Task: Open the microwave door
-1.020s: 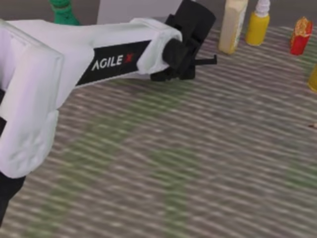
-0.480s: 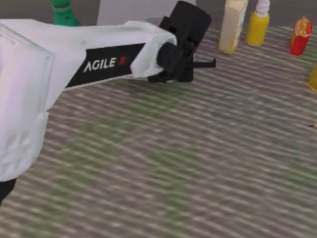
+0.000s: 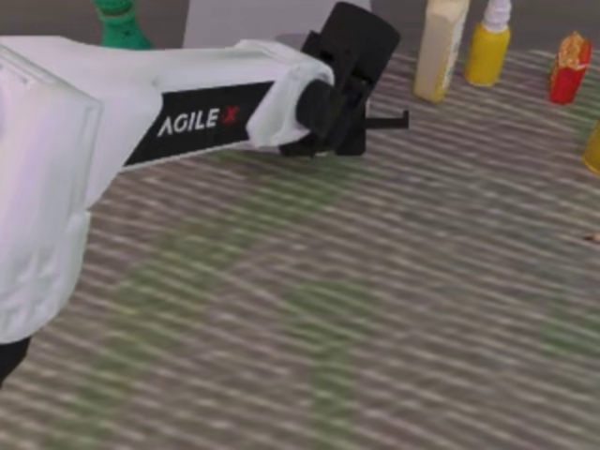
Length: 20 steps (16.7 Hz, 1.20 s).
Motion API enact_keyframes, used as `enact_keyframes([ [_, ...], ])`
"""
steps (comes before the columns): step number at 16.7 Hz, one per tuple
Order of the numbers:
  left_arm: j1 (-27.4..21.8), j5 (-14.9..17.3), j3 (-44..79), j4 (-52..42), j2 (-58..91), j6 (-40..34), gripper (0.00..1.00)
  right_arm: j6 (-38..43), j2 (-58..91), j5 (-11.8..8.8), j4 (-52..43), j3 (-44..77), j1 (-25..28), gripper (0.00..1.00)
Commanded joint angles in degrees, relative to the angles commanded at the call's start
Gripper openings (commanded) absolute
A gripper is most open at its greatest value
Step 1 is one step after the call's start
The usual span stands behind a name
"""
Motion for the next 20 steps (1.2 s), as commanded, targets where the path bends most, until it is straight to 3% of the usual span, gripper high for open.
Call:
enact_keyframes([
  [14,0.0,0.0,0.0,0.0,0.0,0.0,0.0,0.0,0.0,0.0,0.0,0.0,0.0,1.0],
  [20,0.0,1.4,-2.7,2.0,-1.8,1.8,0.0,0.0,0.0,0.0,0.0,0.0,0.0,1.0],
])
